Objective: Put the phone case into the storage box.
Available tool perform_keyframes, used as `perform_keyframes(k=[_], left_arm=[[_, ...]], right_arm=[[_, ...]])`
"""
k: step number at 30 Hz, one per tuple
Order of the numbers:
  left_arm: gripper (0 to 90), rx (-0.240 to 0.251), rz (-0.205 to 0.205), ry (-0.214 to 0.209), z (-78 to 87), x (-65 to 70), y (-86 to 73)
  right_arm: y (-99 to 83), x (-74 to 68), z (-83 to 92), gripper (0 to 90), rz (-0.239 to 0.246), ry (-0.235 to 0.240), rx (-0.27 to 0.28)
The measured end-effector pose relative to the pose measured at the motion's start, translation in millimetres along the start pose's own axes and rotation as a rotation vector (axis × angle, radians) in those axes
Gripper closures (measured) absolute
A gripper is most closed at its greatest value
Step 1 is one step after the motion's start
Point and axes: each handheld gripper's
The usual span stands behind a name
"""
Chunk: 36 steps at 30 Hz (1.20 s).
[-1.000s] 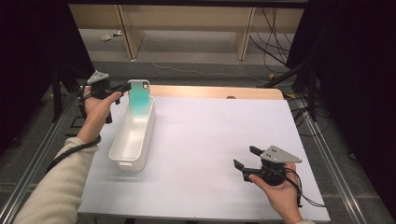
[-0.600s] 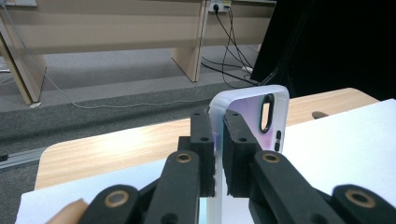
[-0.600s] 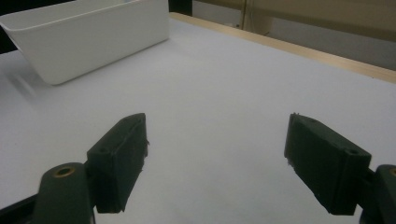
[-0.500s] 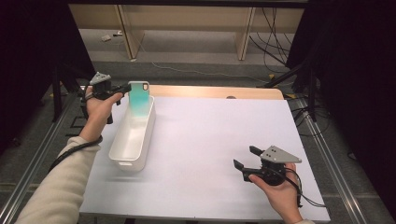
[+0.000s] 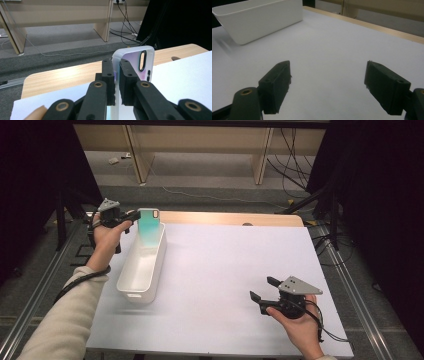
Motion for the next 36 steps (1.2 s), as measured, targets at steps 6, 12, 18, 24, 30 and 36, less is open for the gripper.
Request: perform_keyframes(k=[6,12,18,24,30,36], left_arm=[[83.3,-0.005,-0.001,0.001,-2.5,0.5,-1.8],[83.3,-0.012,-0.004,0.006,-5.6,0.1,-4.1],[83.3,-0.023,-0.007,0.012,-7.6,-0.3,-6.9],[83.2,-0.025,-0.002,0.016,-8.0,-1.6,-9.2],[83.2,-0.029,-0.005,0.015,-9.2,-1.1,-9.9],[83.1,-0.031,-0.005,0.016,-9.8,-0.8,-9.8]], right_arm=[[0.4,0.9,1.5,22.5,0.019,-0.013,-0.009],[0.4,0.8,1.4,22.4,0.019,-0.013,-0.010],[0.2,0.5,1.2,22.4,0.011,-0.004,-0.019],[0.3,0.8,1.2,22.3,0.019,-0.013,-0.009],[0.4,1.0,0.9,22.0,0.021,-0.010,-0.007],[0.1,0.3,0.6,21.9,0.014,-0.003,-0.016]])
Point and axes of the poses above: each handheld gripper's, and its own axes: z roughly backward along the jaws, y roughly out of its top, x roughly to its right, and after that the axes turned 5 degrees about -x, right-handed
